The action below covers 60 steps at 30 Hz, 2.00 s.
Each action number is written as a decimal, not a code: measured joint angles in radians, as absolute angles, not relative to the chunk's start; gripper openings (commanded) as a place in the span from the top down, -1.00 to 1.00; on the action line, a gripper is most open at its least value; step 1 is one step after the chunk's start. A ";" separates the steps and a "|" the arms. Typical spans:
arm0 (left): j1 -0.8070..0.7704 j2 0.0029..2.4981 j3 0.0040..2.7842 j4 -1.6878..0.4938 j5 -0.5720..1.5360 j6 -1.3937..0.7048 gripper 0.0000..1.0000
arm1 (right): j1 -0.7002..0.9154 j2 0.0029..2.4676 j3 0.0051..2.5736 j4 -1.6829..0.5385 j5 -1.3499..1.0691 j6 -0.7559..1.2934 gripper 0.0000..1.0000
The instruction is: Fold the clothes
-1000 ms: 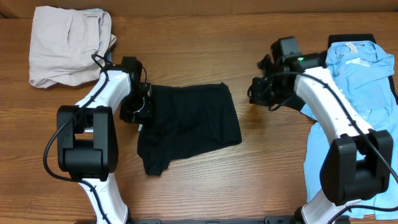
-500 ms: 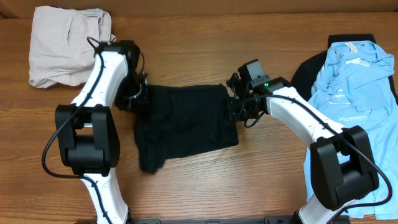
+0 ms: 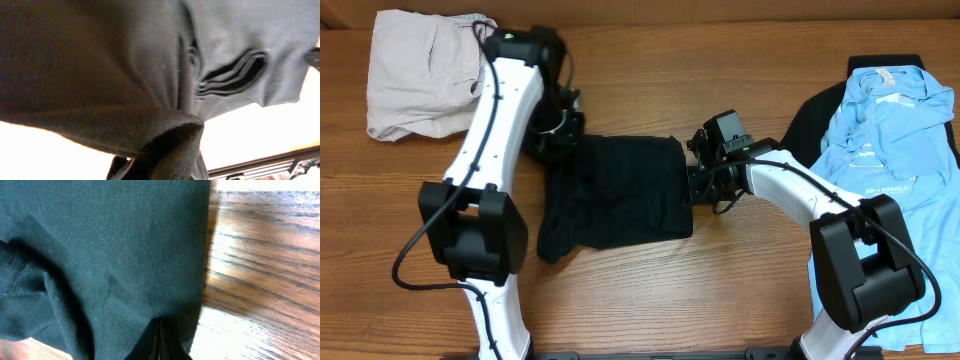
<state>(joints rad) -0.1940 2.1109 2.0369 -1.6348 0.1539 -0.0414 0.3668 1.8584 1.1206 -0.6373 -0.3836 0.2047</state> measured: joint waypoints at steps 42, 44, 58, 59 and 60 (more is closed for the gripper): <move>-0.622 2.316 2.073 -1.195 0.129 -0.235 0.81 | -0.040 1.382 1.201 -0.709 -0.447 0.299 0.92; -0.628 2.316 2.073 -1.164 0.131 -0.235 0.36 | -0.083 1.285 1.215 -0.730 -0.449 0.304 0.89; -0.606 2.333 2.425 -1.341 0.169 -0.241 -0.99 | -0.163 1.182 1.217 -0.872 -0.457 0.313 0.59; -0.582 2.334 2.511 -1.373 0.172 -0.241 -1.00 | -0.160 1.186 1.217 -0.879 -0.457 0.310 0.56; -0.560 2.336 2.579 -1.395 0.172 -0.241 -1.00 | -0.157 1.188 1.217 -0.883 -0.457 0.308 0.53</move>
